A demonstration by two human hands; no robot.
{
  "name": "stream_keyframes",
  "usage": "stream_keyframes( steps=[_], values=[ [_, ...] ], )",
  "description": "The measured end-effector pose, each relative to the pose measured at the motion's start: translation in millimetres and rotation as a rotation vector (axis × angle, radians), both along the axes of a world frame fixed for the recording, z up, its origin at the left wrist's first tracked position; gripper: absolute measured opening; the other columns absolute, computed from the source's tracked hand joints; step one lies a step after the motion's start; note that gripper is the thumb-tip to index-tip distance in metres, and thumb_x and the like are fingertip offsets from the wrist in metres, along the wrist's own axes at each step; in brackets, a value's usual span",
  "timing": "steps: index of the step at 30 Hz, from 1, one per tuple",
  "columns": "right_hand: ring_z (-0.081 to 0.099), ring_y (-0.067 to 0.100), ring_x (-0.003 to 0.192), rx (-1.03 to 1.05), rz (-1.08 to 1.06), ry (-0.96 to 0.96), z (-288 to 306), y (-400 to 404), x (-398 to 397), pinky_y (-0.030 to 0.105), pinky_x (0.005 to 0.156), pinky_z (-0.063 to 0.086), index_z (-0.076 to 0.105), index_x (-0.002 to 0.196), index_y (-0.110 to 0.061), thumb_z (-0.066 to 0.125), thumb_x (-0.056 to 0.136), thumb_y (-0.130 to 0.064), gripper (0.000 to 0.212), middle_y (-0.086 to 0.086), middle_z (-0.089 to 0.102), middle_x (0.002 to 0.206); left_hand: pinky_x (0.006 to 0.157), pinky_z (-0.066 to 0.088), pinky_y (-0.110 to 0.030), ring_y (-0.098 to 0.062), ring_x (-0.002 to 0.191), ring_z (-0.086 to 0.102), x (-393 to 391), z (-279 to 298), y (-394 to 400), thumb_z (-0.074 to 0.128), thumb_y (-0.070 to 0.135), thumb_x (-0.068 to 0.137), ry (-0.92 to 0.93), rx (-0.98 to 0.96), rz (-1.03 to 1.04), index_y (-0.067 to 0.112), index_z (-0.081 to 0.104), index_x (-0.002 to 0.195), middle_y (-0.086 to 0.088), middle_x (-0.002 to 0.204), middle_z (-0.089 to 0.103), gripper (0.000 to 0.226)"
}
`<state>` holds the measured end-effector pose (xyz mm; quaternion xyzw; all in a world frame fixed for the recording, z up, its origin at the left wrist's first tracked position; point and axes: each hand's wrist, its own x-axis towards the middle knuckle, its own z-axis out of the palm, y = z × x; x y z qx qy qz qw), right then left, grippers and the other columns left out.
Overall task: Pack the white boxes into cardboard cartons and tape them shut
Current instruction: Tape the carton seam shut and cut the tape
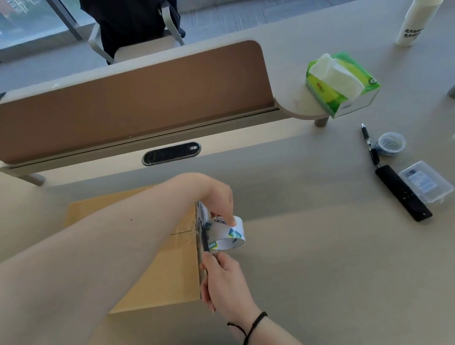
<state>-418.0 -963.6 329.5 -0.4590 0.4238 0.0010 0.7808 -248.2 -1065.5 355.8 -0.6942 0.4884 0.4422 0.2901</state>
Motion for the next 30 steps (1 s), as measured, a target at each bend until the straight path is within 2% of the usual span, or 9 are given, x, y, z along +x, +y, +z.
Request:
stream_keyframes(
  steps=[3, 5, 7, 10, 15, 18, 22, 25, 30],
  values=[
    [0.037, 0.008, 0.030, 0.009, -0.014, -0.003, -1.1, 1.2, 2.2, 0.022, 0.042, 0.033, 0.049, 0.087, -0.009, 0.045, 0.104, -0.029, 0.026, 0.004, 0.047, 0.053, 0.073, 0.042, -0.026, -0.013, 0.094, 0.059, 3.3, 0.1, 2.0, 0.069, 0.044, 0.092, 0.066, -0.034, 0.026, 0.024, 0.074, 0.105, 0.007, 0.103, 0.068, 0.024],
    [0.037, 0.008, 0.030, 0.014, -0.018, -0.007, -1.6, 1.1, 3.0, 0.022, 0.041, 0.033, 0.048, 0.087, -0.010, 0.044, 0.105, -0.030, 0.027, 0.004, 0.047, 0.053, 0.077, 0.045, -0.026, -0.013, 0.092, 0.059, 5.8, -0.5, 1.9, 0.071, 0.044, 0.090, 0.098, -0.031, 0.044, 0.028, 0.074, 0.101, 0.006, 0.104, 0.070, 0.019],
    [0.037, 0.007, 0.030, 0.017, -0.028, -0.009, -1.8, 0.2, 4.4, 0.022, 0.041, 0.034, 0.049, 0.086, -0.010, 0.044, 0.105, -0.029, 0.028, 0.003, 0.047, 0.053, 0.083, 0.048, -0.027, -0.013, 0.094, 0.062, 7.3, -0.4, 1.5, 0.072, 0.044, 0.089, 0.115, -0.017, 0.056, 0.029, 0.074, 0.100, 0.006, 0.104, 0.072, 0.019],
    [0.039, 0.006, 0.034, -0.002, -0.025, 0.015, -5.9, 0.1, 9.1, 0.023, 0.045, 0.035, 0.051, 0.087, -0.011, 0.045, 0.104, -0.032, 0.028, 0.001, 0.048, 0.055, 0.083, 0.049, -0.027, -0.016, 0.096, 0.068, 8.3, -2.0, 0.2, 0.071, 0.044, 0.090, 0.133, 0.007, 0.064, 0.031, 0.073, 0.098, 0.009, 0.099, 0.072, 0.016],
    [0.043, 0.011, 0.050, -0.031, -0.001, 0.072, -15.2, -0.7, 15.0, 0.026, 0.053, 0.034, 0.053, 0.084, -0.017, 0.047, 0.102, -0.037, 0.028, -0.004, 0.051, 0.057, 0.084, 0.049, -0.027, -0.015, 0.095, 0.067, 8.9, -1.4, -1.5, 0.069, 0.044, 0.092, 0.157, 0.033, 0.071, 0.031, 0.072, 0.099, 0.009, 0.099, 0.072, 0.015],
    [0.042, 0.010, 0.046, -0.034, 0.004, 0.077, -16.4, -1.3, 15.1, 0.026, 0.051, 0.033, 0.051, 0.080, -0.017, 0.047, 0.102, -0.038, 0.030, -0.009, 0.048, 0.050, 0.078, 0.048, -0.024, -0.013, 0.100, 0.067, 8.5, -1.2, -2.2, 0.070, 0.045, 0.091, 0.156, 0.028, 0.077, 0.031, 0.073, 0.102, 0.010, 0.102, 0.072, 0.018],
    [0.040, 0.006, 0.037, -0.035, 0.012, 0.082, -14.9, -2.4, 15.2, 0.023, 0.046, 0.032, 0.049, 0.078, -0.016, 0.046, 0.103, -0.037, 0.032, -0.010, 0.045, 0.045, 0.077, 0.053, -0.025, -0.017, 0.098, 0.071, 7.4, -4.6, -5.1, 0.071, 0.046, 0.091, 0.144, 0.053, 0.060, 0.035, 0.073, 0.098, 0.018, 0.089, 0.067, 0.013],
    [0.039, 0.006, 0.032, -0.029, 0.014, 0.084, -12.1, -3.4, 15.0, 0.021, 0.042, 0.032, 0.049, 0.079, -0.014, 0.046, 0.103, -0.035, 0.031, -0.008, 0.045, 0.045, 0.071, 0.052, -0.024, -0.021, 0.097, 0.073, 7.6, -5.6, -8.0, 0.071, 0.042, 0.092, 0.157, 0.061, 0.083, 0.032, 0.072, 0.098, 0.018, 0.090, 0.065, 0.012],
    [0.040, 0.007, 0.033, -0.056, 0.035, 0.103, -14.8, -2.6, 17.4, 0.026, 0.048, 0.033, 0.051, 0.079, -0.015, 0.046, 0.100, -0.038, 0.032, -0.008, 0.046, 0.042, 0.063, 0.052, -0.021, -0.023, 0.087, 0.075, 6.8, -6.8, -11.6, 0.078, 0.036, 0.085, 0.147, 0.064, 0.156, 0.022, 0.074, 0.089, 0.012, 0.079, 0.071, 0.016]
  ],
)
